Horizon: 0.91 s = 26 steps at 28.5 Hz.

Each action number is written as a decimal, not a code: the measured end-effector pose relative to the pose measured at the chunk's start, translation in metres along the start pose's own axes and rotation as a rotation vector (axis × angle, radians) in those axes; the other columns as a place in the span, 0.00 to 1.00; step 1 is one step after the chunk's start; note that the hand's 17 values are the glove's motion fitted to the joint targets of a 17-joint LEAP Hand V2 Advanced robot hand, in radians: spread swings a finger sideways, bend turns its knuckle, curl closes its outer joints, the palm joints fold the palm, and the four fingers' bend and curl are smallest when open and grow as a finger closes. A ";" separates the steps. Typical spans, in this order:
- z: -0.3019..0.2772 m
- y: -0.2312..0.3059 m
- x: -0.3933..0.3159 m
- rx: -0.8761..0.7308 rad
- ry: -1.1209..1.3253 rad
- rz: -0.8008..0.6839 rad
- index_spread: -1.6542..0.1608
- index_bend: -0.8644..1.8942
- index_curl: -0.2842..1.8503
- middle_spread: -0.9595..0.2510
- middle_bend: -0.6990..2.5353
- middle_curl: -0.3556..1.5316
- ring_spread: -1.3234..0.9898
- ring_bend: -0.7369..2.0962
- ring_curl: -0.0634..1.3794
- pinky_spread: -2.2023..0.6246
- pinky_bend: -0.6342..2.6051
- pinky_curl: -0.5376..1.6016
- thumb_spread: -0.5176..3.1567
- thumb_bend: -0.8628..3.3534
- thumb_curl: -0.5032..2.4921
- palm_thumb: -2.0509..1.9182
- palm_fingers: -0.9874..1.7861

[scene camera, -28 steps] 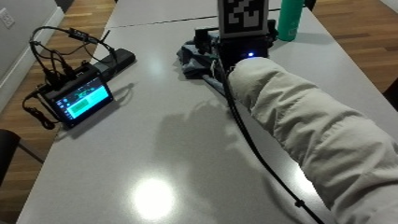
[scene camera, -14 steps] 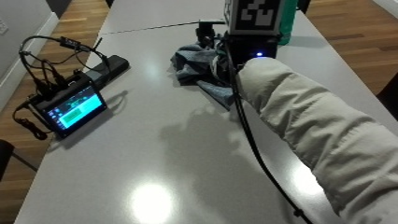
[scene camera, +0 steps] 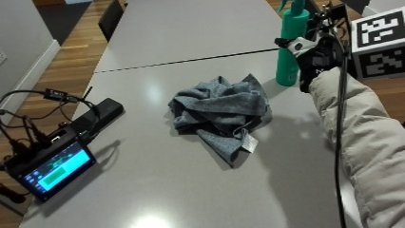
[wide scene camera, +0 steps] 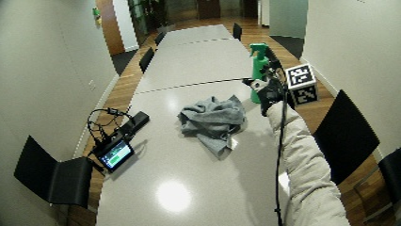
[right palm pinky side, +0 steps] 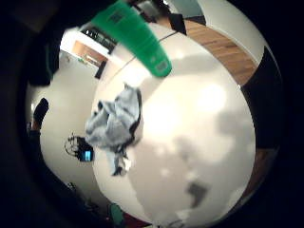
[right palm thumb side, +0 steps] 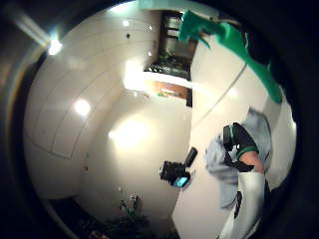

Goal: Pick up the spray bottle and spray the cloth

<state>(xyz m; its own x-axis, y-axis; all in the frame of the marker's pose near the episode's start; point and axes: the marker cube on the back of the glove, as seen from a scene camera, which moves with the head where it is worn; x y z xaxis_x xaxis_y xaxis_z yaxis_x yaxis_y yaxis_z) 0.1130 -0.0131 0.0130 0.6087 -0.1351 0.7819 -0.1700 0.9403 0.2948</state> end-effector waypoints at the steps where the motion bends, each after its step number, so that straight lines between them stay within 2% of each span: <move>1: -0.008 -0.005 0.013 0.058 -0.086 0.006 0.77 0.38 0.31 0.73 0.35 0.40 0.51 0.50 0.35 0.71 0.39 0.45 0.36 0.26 0.31 0.76 0.60; 5: -0.020 -0.018 0.046 0.173 -0.217 0.027 0.75 0.40 0.33 0.75 0.35 0.41 0.53 0.43 0.34 0.75 0.32 0.43 0.36 0.25 0.31 0.77 0.41; 10: -0.034 -0.036 0.065 0.224 -0.256 0.062 0.72 0.35 0.30 0.79 0.35 0.40 0.54 0.42 0.31 0.78 0.29 0.40 0.35 0.24 0.32 0.77 0.37; 14: -0.056 -0.048 0.063 0.303 -0.283 0.064 0.71 0.33 0.27 0.80 0.37 0.40 0.53 0.45 0.29 0.79 0.27 0.38 0.34 0.23 0.32 0.78 0.41; 16: -0.067 -0.050 0.062 0.343 -0.327 0.064 0.71 0.33 0.25 0.78 0.40 0.41 0.53 0.47 0.29 0.79 0.26 0.37 0.34 0.23 0.33 0.79 0.47; 18: -0.077 -0.051 0.060 0.388 -0.389 0.069 0.73 0.39 0.27 0.75 0.39 0.41 0.52 0.47 0.28 0.79 0.26 0.36 0.34 0.24 0.33 0.80 0.57; 21: -0.088 -0.053 0.056 0.428 -0.463 0.074 0.74 0.38 0.28 0.72 0.37 0.41 0.52 0.48 0.29 0.77 0.28 0.38 0.33 0.23 0.33 0.80 0.63; 26: -0.095 -0.050 0.062 0.443 -0.507 0.087 0.74 0.38 0.30 0.70 0.36 0.42 0.51 0.48 0.32 0.75 0.29 0.40 0.32 0.23 0.34 0.82 0.64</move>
<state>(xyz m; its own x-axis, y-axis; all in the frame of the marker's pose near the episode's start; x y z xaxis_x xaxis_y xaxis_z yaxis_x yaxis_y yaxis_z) 0.2322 -0.0386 -0.0054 0.1576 -0.2962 0.9420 -0.5694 0.7521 0.3318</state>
